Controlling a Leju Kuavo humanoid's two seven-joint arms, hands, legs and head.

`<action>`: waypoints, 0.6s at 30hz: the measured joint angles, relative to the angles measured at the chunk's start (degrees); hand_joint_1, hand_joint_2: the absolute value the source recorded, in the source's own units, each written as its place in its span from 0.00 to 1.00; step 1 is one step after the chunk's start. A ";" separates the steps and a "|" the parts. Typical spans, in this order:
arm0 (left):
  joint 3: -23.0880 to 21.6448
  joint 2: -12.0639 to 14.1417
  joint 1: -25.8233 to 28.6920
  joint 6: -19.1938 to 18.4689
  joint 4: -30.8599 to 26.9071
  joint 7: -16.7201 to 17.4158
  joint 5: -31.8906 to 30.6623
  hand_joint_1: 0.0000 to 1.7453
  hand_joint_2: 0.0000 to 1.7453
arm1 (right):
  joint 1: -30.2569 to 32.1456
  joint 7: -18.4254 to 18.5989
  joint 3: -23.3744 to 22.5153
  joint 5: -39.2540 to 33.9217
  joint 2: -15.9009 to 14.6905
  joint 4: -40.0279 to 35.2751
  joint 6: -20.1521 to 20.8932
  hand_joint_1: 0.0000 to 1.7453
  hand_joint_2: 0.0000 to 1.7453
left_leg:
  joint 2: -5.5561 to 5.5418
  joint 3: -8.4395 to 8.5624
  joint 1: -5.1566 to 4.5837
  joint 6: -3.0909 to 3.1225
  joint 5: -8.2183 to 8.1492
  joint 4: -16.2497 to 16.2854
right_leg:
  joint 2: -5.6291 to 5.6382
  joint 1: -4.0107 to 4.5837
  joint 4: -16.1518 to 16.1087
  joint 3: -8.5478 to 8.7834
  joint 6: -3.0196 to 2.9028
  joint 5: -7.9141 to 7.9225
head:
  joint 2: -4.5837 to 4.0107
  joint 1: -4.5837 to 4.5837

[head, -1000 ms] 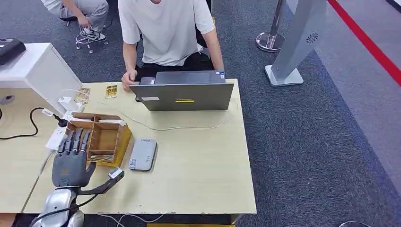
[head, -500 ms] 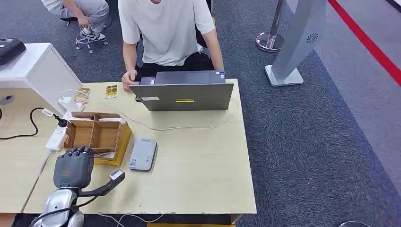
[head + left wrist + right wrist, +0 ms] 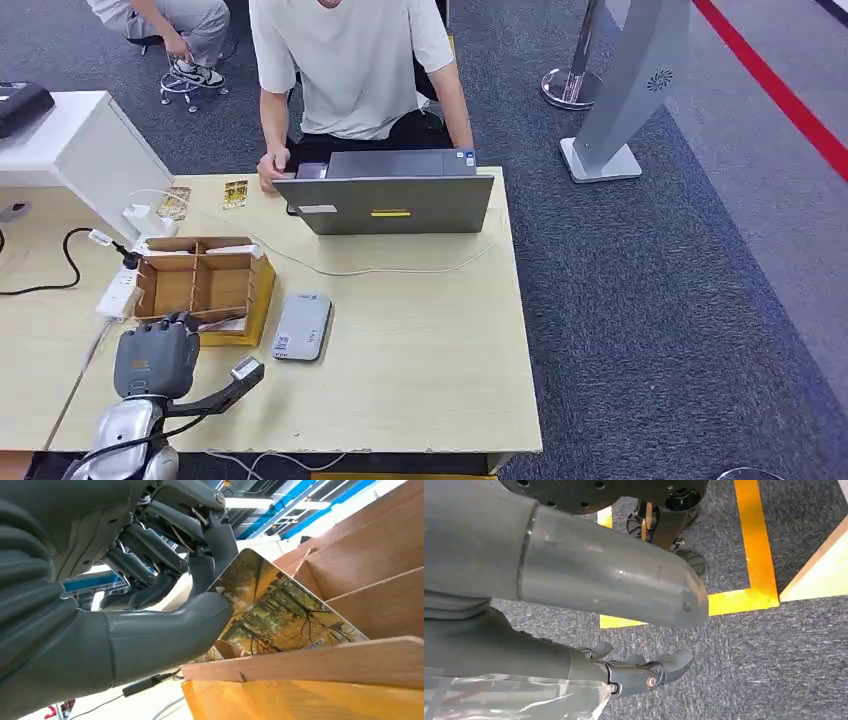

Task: Pass the card to the sensor for recognition and then transmit it.

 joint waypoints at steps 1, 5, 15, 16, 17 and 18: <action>-0.02 -0.07 0.13 0.17 -0.33 -0.04 0.04 1.00 1.00 | 0.00 0.00 -0.04 0.00 0.00 0.00 0.00 0.00 0.00 | 0.00 0.00 0.00 0.00 0.00 0.00 | 0.00 0.00 0.00 0.00 0.00 0.00 | 0.02 0.00; -0.33 -0.61 1.06 0.44 -5.12 -1.77 1.36 1.00 1.00 | -0.03 -0.02 -0.92 -0.20 0.00 0.00 -0.09 0.00 0.00 | 0.01 0.00 0.00 0.00 0.00 0.01 | -0.01 0.00 -0.01 -0.01 0.00 0.00 | 0.00 0.02; -9.53 0.04 2.10 -0.39 -27.50 -3.96 5.14 1.00 1.00 | -0.01 -0.31 -3.83 -1.05 0.28 0.00 -0.83 0.00 0.00 | 0.01 -0.01 -0.01 0.02 -0.02 0.04 | 0.01 -0.01 -0.02 0.00 0.01 0.01 | 0.02 0.02; -10.47 0.28 2.27 -0.02 -29.80 -4.18 5.99 1.00 1.00 | -0.01 -0.37 -4.15 -1.05 0.37 0.00 -0.83 0.00 0.00 | 0.01 0.00 -0.01 0.02 -0.02 0.03 | 0.01 -0.01 -0.02 0.00 0.01 0.01 | 0.00 -0.02; -11.17 0.79 2.40 0.44 -31.76 -4.48 6.95 1.00 1.00 | 0.03 -0.41 -4.35 -1.01 0.39 0.00 -0.83 0.00 0.00 | 0.01 0.00 -0.01 0.02 -0.02 0.03 | 0.02 -0.01 -0.02 -0.01 0.01 0.01 | 0.00 -0.02; -11.50 1.09 2.34 1.23 -33.05 -4.72 7.50 1.00 1.00 | 0.06 -0.44 -4.44 -0.83 0.39 0.00 -0.83 0.00 0.00 | 0.01 0.01 -0.01 0.03 -0.02 0.03 | 0.01 -0.01 -0.02 -0.01 0.01 0.01 | 0.02 0.00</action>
